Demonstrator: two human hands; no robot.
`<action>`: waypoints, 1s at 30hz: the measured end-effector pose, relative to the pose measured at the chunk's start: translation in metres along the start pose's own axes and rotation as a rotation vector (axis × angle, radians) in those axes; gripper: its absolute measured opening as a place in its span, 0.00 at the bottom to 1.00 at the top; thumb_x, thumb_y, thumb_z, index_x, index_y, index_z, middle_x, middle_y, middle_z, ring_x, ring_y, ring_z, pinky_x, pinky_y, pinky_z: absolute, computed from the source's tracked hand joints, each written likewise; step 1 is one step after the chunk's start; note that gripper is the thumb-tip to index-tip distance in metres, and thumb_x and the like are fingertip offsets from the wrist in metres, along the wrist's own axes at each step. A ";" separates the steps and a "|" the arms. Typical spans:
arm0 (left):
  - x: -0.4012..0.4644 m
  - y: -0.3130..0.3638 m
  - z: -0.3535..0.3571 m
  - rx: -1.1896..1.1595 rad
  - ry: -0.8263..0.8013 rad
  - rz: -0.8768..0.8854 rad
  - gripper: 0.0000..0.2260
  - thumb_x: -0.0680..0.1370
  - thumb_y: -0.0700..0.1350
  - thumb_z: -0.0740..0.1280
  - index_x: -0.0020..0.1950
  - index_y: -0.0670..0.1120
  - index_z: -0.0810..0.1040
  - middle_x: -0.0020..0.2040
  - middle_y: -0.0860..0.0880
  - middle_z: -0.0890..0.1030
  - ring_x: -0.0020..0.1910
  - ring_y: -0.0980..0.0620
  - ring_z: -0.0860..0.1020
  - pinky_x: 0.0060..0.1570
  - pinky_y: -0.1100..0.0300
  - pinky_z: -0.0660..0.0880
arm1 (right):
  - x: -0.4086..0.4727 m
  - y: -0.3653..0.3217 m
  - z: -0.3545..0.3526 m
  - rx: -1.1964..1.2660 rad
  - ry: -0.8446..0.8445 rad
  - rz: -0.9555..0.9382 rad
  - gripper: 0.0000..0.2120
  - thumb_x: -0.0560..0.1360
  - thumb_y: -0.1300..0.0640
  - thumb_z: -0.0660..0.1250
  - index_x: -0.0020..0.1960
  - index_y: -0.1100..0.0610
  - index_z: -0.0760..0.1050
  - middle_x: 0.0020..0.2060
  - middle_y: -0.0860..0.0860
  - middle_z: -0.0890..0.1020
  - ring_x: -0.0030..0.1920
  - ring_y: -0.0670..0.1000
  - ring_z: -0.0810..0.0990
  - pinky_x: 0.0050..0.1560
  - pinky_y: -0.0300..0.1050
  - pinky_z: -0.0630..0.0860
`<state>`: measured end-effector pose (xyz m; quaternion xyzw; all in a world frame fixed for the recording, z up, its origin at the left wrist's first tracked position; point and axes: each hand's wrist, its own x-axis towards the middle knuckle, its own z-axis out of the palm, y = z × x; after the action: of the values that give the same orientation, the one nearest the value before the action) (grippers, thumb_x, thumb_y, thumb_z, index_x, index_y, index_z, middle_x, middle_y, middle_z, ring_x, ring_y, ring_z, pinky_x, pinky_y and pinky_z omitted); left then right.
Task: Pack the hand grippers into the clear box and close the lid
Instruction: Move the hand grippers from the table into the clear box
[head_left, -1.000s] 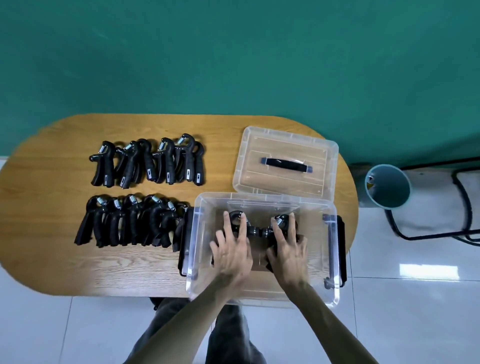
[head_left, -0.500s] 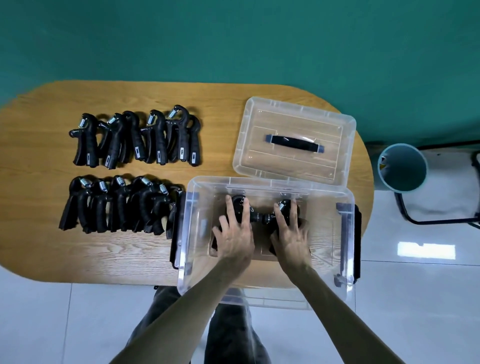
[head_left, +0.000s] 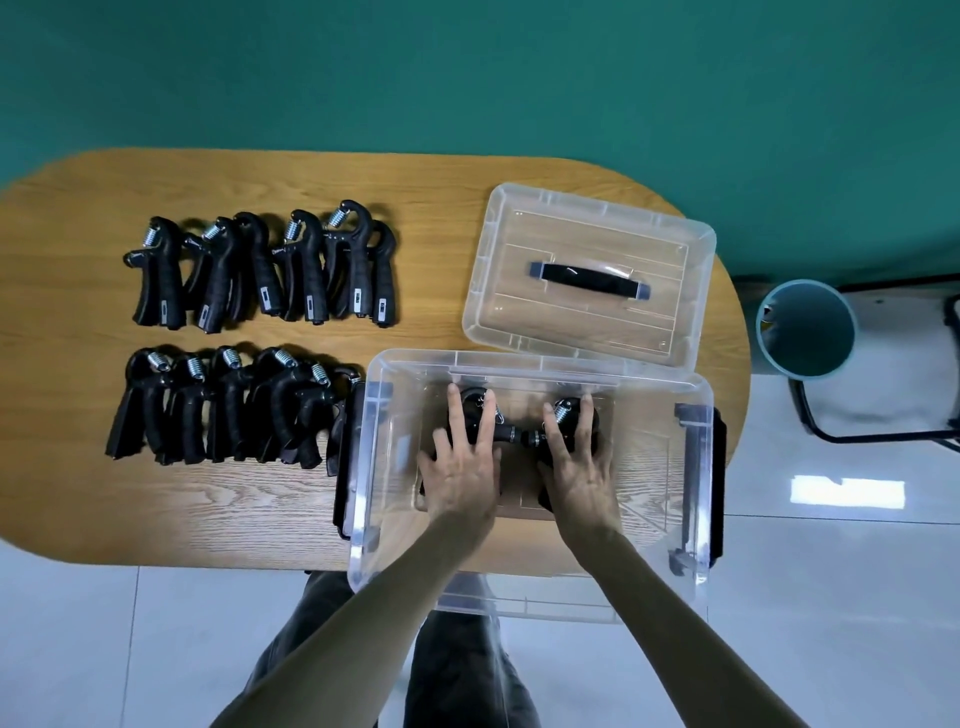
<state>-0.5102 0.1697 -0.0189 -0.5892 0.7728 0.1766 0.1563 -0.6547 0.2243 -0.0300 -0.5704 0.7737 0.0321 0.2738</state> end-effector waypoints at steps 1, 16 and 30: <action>-0.001 0.000 0.000 -0.012 0.010 0.000 0.32 0.86 0.55 0.51 0.81 0.54 0.31 0.81 0.39 0.34 0.56 0.43 0.71 0.48 0.48 0.73 | 0.000 0.000 0.000 0.006 -0.009 -0.006 0.47 0.79 0.66 0.66 0.82 0.45 0.38 0.79 0.57 0.30 0.76 0.72 0.50 0.76 0.64 0.56; -0.022 -0.020 -0.039 -0.029 0.071 0.071 0.32 0.85 0.59 0.46 0.82 0.47 0.35 0.82 0.39 0.37 0.75 0.39 0.63 0.67 0.43 0.68 | -0.015 -0.023 -0.045 -0.066 0.152 -0.049 0.28 0.84 0.43 0.48 0.83 0.45 0.49 0.81 0.62 0.55 0.77 0.67 0.60 0.72 0.66 0.65; -0.065 -0.085 -0.137 -0.084 0.172 0.158 0.30 0.84 0.57 0.49 0.82 0.44 0.57 0.82 0.41 0.56 0.78 0.40 0.63 0.69 0.42 0.69 | -0.046 -0.126 -0.138 -0.261 0.284 -0.238 0.28 0.83 0.44 0.50 0.82 0.48 0.55 0.77 0.62 0.64 0.70 0.67 0.69 0.66 0.64 0.70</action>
<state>-0.4159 0.1420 0.1243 -0.5454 0.8194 0.1692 0.0500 -0.5856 0.1700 0.1415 -0.6870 0.7210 0.0188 0.0881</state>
